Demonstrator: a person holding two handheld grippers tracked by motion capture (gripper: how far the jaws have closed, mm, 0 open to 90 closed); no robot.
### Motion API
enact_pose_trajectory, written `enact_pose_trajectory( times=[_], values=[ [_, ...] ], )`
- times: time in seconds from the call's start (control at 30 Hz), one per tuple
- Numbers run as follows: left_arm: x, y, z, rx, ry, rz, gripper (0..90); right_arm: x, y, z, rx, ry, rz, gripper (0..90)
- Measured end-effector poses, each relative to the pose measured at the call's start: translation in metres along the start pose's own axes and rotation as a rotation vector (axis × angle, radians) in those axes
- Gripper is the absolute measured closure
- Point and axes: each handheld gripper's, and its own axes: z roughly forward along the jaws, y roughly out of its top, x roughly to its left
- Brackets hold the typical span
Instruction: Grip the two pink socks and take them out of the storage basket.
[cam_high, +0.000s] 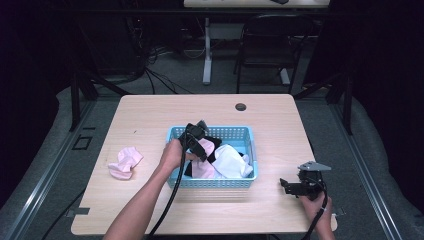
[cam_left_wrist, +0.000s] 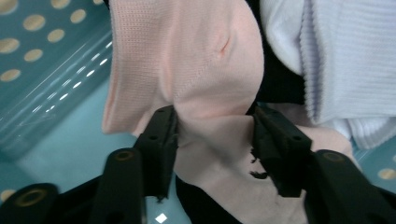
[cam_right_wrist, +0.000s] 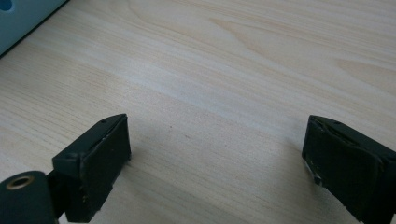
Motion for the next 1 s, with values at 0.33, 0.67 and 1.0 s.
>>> enact_pose_trajectory(
  times=[0.33,0.67,1.0],
  values=[
    [-0.001,-0.004,-0.003,0.003,0.024,0.019,81.4,0.000,0.000,0.000,0.001,0.001,-0.001,7.2],
    [0.002,-0.013,-0.040,-0.073,0.034,0.031,83.1,0.000,0.000,0.000,0.002,0.002,-0.001,7.3],
    [0.001,-0.011,-0.089,-0.139,0.067,0.055,83.2,0.000,0.000,0.000,0.002,0.003,-0.002,7.3]
  ],
)
